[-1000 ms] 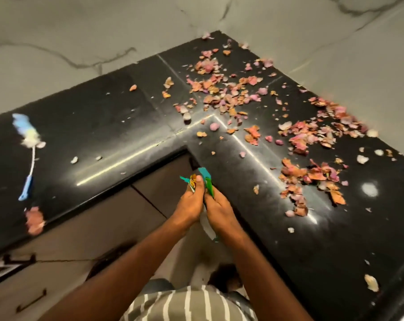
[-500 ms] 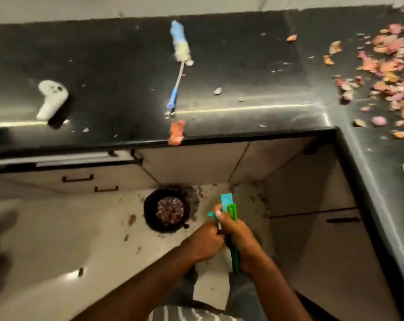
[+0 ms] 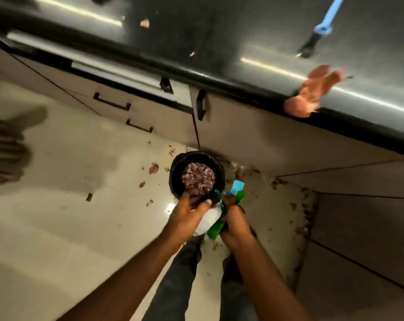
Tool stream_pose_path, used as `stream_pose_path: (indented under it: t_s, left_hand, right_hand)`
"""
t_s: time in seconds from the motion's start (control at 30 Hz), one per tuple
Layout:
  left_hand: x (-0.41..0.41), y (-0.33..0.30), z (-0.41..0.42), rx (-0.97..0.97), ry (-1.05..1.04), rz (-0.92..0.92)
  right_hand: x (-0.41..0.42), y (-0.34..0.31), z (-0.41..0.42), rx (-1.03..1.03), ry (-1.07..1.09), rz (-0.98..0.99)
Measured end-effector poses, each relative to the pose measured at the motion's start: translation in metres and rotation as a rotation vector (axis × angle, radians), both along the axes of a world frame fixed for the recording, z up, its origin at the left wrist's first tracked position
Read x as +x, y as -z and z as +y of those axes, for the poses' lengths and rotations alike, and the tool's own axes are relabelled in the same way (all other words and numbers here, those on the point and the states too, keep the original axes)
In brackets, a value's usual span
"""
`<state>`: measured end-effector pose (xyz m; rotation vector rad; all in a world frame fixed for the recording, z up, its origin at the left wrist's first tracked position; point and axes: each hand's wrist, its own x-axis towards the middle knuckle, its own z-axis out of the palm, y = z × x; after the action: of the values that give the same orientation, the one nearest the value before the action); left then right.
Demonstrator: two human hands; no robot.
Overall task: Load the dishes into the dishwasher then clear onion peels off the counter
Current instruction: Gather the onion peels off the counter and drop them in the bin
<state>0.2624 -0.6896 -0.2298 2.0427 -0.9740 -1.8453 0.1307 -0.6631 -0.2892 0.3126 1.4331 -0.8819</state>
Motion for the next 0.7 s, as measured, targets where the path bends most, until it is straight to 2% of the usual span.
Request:
stream_pose_path:
  t_s: [0.1,0.3,0.37,0.5,0.7]
  left_hand:
    - [0.023,0.037,-0.006,0.015,-0.101,-0.127]
    - [0.052,0.081,0.017,0.063,-0.138,-0.107]
    - [0.055,0.087,0.024,0.077,-0.186,-0.095]
    - [0.054,0.096,0.036,0.103,-0.271,-0.026]
    - [0.039,0.078,0.034,0.093,-0.228,-0.018]
  right_hand:
    - [0.006,0.069,-0.025,0.049,-0.014,-0.006]
    - [0.018,0.186,-0.053,0.118,0.028,0.069]
    - [0.024,0.228,-0.056,0.110,0.049,0.031]
    - [0.037,0.208,-0.069,0.089,0.033,-0.048]
    - [0.033,0.171,-0.057,0.061,0.013,-0.130]
